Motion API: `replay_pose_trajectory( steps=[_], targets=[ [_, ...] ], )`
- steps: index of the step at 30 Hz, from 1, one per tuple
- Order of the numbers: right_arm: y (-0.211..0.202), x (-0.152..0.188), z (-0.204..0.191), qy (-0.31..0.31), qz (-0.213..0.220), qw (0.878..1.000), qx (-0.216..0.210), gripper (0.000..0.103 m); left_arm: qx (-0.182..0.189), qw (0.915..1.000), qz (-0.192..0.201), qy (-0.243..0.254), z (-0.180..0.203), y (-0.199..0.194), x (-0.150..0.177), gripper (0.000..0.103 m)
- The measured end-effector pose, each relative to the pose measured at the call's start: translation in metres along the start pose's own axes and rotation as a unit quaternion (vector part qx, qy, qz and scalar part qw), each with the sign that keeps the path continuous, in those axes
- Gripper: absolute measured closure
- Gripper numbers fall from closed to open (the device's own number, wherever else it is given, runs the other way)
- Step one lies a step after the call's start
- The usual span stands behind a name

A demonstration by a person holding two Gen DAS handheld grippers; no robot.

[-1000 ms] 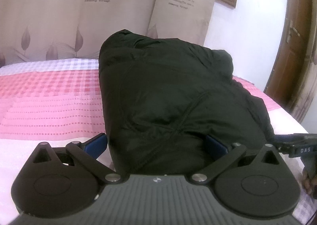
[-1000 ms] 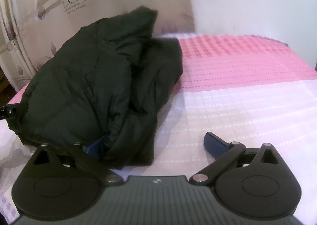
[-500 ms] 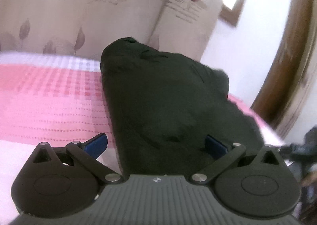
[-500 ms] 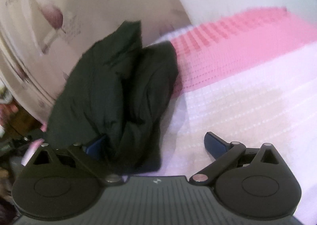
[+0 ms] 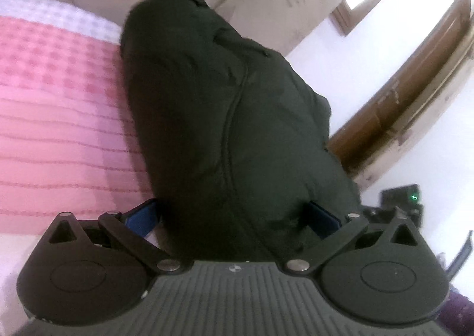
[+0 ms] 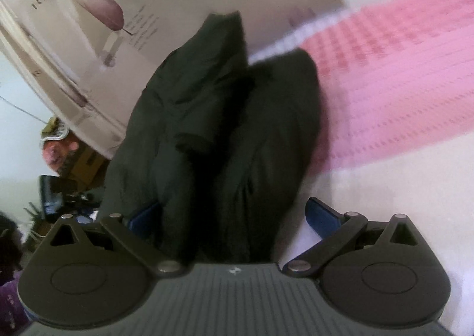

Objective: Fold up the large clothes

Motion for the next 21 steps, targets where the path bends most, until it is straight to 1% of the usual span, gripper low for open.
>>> replay_pose_trajectory(
  steps=[1, 3, 7, 9, 11, 13, 14, 15, 17, 18, 19, 20, 21],
  targets=[
    [0.007, -0.003, 0.002, 0.011, -0.004, 1.0, -0.015, 0.0, 0.004, 1.0, -0.004, -0.005, -0.001, 0.005, -0.001, 0.0],
    [0.017, -0.007, 0.004, 0.012, -0.012, 0.999, -0.031, 0.0, 0.011, 0.9998, -0.009, -0.015, -0.007, 0.01, -0.001, 0.0],
    [0.04, -0.014, 0.0, 0.005, -0.028, 0.998, -0.054, 0.0, 0.029, 0.9989, -0.02, -0.031, -0.016, 0.017, -0.002, 0.0],
    [0.048, -0.017, -0.001, 0.004, -0.032, 0.998, -0.06, 0.0, 0.032, 0.9987, -0.021, -0.033, -0.017, 0.019, -0.002, 0.0],
    [0.057, -0.018, -0.004, 0.001, -0.033, 0.998, -0.061, 0.0, 0.023, 0.9989, -0.022, -0.034, -0.016, 0.021, -0.003, 0.0],
    [0.061, -0.018, -0.006, -0.002, -0.027, 0.998, -0.056, 0.0, 0.006, 0.9993, -0.015, -0.032, -0.012, 0.022, -0.004, 0.0],
    [0.062, -0.017, -0.008, -0.006, -0.023, 0.998, -0.054, 0.0, -0.003, 0.9997, -0.008, -0.022, -0.009, 0.021, -0.003, 0.002],
    [0.063, -0.016, -0.009, -0.014, -0.02, 0.998, -0.05, 0.002, -0.012, 0.9999, -0.001, -0.007, -0.005, 0.02, -0.002, 0.005],
    [0.063, -0.014, -0.013, -0.027, -0.014, 0.999, -0.04, 0.009, -0.022, 0.9995, 0.011, 0.018, 0.002, 0.015, -0.001, 0.017],
    [0.062, -0.013, -0.015, -0.031, -0.009, 0.999, -0.037, 0.016, -0.027, 0.9992, 0.015, 0.026, 0.005, 0.013, -0.002, 0.021],
    [0.062, -0.014, -0.017, -0.033, -0.004, 0.999, -0.037, 0.02, -0.032, 0.9987, 0.021, 0.033, 0.008, 0.01, -0.003, 0.027],
    [0.06, -0.014, -0.02, -0.032, 0.002, 0.999, -0.037, 0.027, -0.035, 0.9982, 0.026, 0.04, 0.011, 0.008, -0.004, 0.031],
    [0.059, -0.015, -0.023, -0.033, 0.008, 0.999, -0.037, 0.033, -0.038, 0.9977, 0.03, 0.046, 0.014, 0.006, -0.005, 0.032]
  ],
)
Point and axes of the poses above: each gripper's, at about its wrist camera, not at the fingertips, and y roughly the way its jaws point, z to its right, x to its underside, the point moved 4 cm from there along y, roughly the way its jaws point, and after that the axes turned 13 degrees about z, right-handed, at the moved point
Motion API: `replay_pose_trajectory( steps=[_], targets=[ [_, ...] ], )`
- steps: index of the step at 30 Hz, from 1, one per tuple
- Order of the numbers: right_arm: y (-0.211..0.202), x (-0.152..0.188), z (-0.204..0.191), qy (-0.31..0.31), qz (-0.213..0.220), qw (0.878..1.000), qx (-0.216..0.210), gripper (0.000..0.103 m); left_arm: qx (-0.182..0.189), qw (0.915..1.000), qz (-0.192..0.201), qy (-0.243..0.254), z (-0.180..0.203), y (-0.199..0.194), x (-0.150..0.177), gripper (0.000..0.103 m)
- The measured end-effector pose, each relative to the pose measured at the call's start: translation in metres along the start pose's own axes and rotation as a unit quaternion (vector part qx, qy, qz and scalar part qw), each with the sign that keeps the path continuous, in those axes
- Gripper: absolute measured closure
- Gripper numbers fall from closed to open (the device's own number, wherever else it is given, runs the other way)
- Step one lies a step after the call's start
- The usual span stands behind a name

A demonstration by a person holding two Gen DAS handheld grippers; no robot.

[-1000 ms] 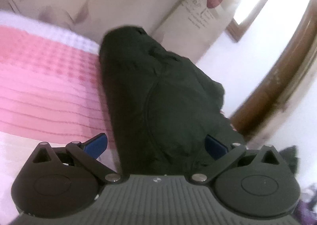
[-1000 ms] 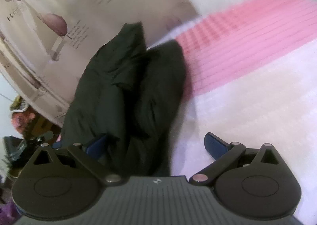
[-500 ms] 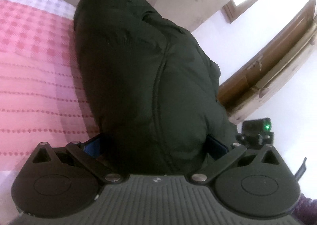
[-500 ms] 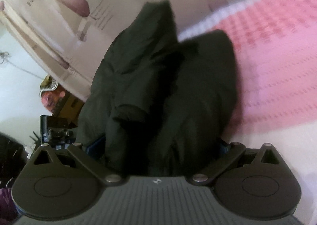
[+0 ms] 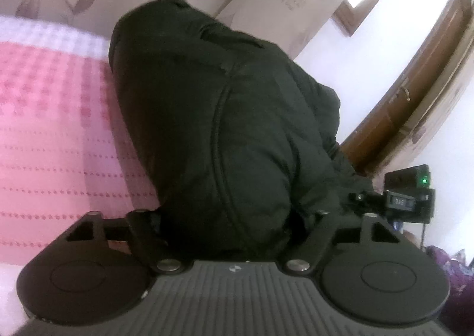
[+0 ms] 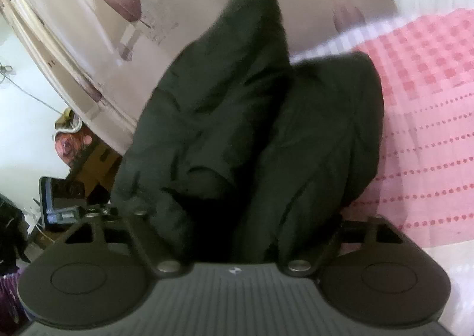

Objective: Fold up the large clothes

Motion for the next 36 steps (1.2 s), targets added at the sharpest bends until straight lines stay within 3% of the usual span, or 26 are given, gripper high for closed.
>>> replay_pose_trajectory(
  steps=[8, 19, 29, 36],
  targets=[
    [-0.006, -0.002, -0.023, -0.022, 0.024, 0.999, 0.006, 0.046, -0.017, 0.998, 0.019, 0.058, 0.018, -0.014, -0.007, 0.037],
    [-0.017, 0.004, -0.079, -0.024, 0.036, 0.999, -0.028, 0.051, -0.022, 0.998, 0.032, 0.051, 0.024, -0.069, -0.015, 0.038],
    [-0.039, 0.049, -0.124, 0.009, 0.027, 0.999, -0.042, 0.051, -0.028, 0.9983, 0.022, 0.045, 0.025, -0.133, 0.005, 0.038],
    [-0.04, 0.081, -0.135, 0.038, 0.012, 0.998, -0.049, 0.051, -0.037, 0.9981, 0.027, 0.041, 0.013, -0.162, 0.024, 0.038]
  ],
)
Point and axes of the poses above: each gripper's, at about its wrist camera, not at the fingertips, and y roughly the way its jaws point, z to its right, x to its underside, the point moved 4 cm from there along y, roughly the way its jaws point, and after that the axes turned 13 degrees about z, right-handed, at the moved point
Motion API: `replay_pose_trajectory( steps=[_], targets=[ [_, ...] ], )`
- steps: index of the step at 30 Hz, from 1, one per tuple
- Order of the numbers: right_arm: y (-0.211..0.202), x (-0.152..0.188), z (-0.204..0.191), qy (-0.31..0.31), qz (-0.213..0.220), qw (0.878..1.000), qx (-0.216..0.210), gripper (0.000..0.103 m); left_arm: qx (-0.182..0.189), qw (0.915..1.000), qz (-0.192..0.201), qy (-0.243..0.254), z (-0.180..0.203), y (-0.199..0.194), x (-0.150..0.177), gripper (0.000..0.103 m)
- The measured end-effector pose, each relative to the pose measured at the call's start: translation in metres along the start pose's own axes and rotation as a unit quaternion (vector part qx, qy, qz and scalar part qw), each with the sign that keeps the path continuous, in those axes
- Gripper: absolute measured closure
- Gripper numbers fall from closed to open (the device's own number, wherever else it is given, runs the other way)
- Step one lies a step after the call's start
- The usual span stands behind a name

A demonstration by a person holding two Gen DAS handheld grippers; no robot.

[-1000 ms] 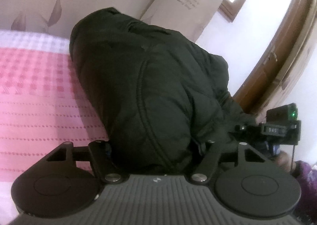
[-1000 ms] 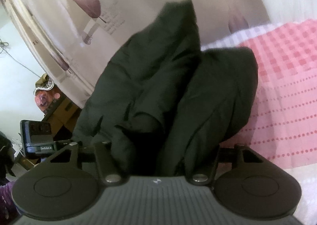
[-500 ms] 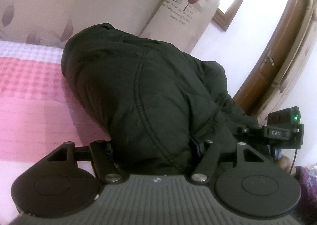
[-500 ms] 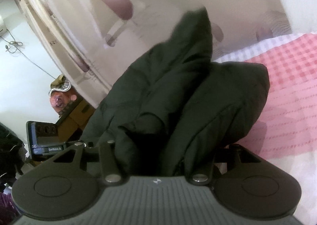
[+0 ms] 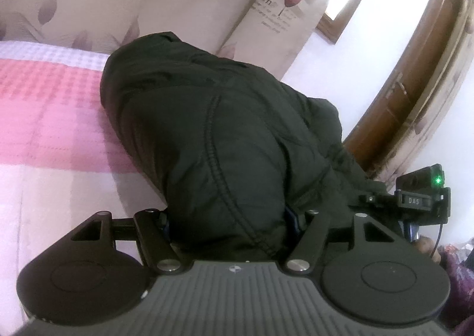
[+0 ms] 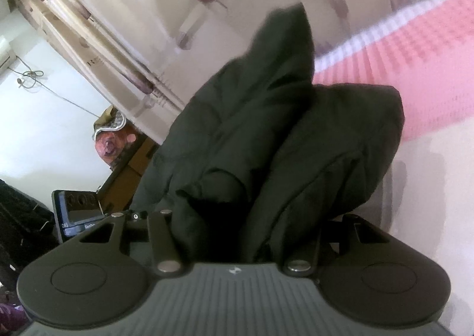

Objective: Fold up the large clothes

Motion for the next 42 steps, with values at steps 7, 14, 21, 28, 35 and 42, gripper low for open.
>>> replay_pose_trajectory(
  steps=[7, 14, 21, 28, 35, 42],
  targets=[
    [0.011, 0.011, 0.019, -0.013, -0.012, 1.0, 0.01, 0.047, -0.021, 0.9996, 0.017, 0.003, -0.013, -0.005, 0.022, 0.029],
    [0.011, 0.026, 0.025, -0.063, -0.004, 0.997, 0.032, 0.027, -0.106, 0.9884, 0.082, 0.071, 0.001, -0.016, 0.036, 0.0],
    [-0.01, 0.033, -0.005, -0.147, 0.056, 0.984, 0.089, 0.02, -0.214, 0.9543, 0.144, 0.151, 0.038, -0.035, 0.037, 0.0],
    [-0.063, 0.051, -0.067, -0.261, 0.141, 0.944, 0.145, 0.0, -0.276, 0.9249, 0.18, 0.189, 0.072, -0.05, 0.027, 0.0],
    [-0.086, 0.06, -0.112, -0.286, 0.167, 0.935, 0.123, 0.0, -0.332, 0.9011, 0.222, 0.169, 0.11, -0.065, 0.007, 0.0],
    [-0.084, 0.059, -0.134, -0.291, 0.169, 0.935, 0.112, 0.0, -0.327, 0.8833, 0.261, 0.212, 0.155, -0.086, -0.009, 0.0]
  ],
)
Point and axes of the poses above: each gripper's, at about its wrist camera, not at the fingertips, and y roughly the way its jaws point, z to its right, x to its underside, the point moved 4 cm from there along y, roughly the way its jaws point, and after that the axes turned 13 degrees about z, right-handed, at the moved point
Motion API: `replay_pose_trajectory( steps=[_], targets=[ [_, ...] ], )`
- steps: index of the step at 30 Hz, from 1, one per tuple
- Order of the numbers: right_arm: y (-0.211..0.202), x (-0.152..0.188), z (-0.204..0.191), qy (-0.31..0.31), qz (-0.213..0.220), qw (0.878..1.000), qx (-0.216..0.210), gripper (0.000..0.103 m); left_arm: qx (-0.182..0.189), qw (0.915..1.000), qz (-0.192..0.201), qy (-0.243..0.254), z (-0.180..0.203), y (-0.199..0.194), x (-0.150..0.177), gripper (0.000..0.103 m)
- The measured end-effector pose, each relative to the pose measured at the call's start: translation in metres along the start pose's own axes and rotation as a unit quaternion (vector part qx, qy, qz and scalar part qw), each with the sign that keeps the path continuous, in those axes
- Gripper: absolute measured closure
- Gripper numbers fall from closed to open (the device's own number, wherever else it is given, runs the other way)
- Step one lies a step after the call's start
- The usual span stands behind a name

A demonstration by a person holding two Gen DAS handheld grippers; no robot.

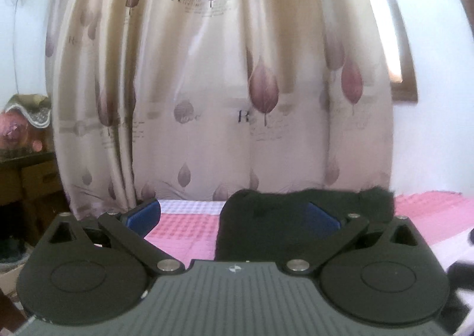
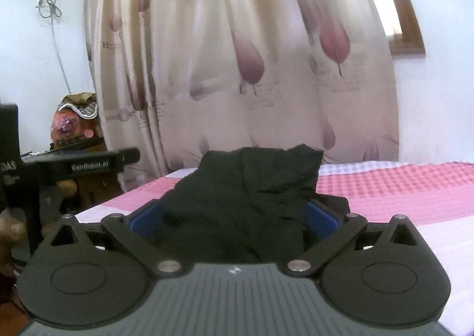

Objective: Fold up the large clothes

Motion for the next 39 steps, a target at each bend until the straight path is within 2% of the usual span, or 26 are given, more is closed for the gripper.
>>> replay_pose_trajectory(
  steps=[2, 7, 13, 33, 39],
  targets=[
    [-0.001, -0.002, -0.003, -0.002, 0.002, 1.0, -0.001, 0.0, -0.001, 1.0, -0.006, -0.002, 0.004, -0.003, -0.007, 0.0],
    [-0.002, -0.002, -0.009, -0.012, 0.003, 1.0, 0.008, 0.0, 0.043, 0.9986, -0.02, -0.025, 0.015, -0.004, -0.012, 0.0],
    [-0.002, 0.001, -0.006, -0.017, -0.006, 0.999, 0.033, 0.0, 0.052, 0.9977, -0.031, -0.031, 0.02, -0.005, -0.005, 0.0],
    [0.001, 0.013, -0.005, -0.019, -0.037, 0.998, 0.045, 0.0, 0.051, 0.9946, -0.083, -0.035, 0.015, 0.007, 0.026, 0.0],
    [0.003, 0.017, -0.005, -0.021, -0.046, 0.998, 0.048, 0.0, 0.045, 0.9951, -0.083, -0.028, 0.015, 0.01, 0.034, 0.0]
  ],
)
Point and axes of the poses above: each gripper's, at about its wrist camera, not at the fingertips, and y roughly the way its jaws point, z to its right, x to its underside, the point moved 4 cm from there along y, roughly the way its jaws point, and after that the axes turned 13 degrees about z, right-handed, at the moved point
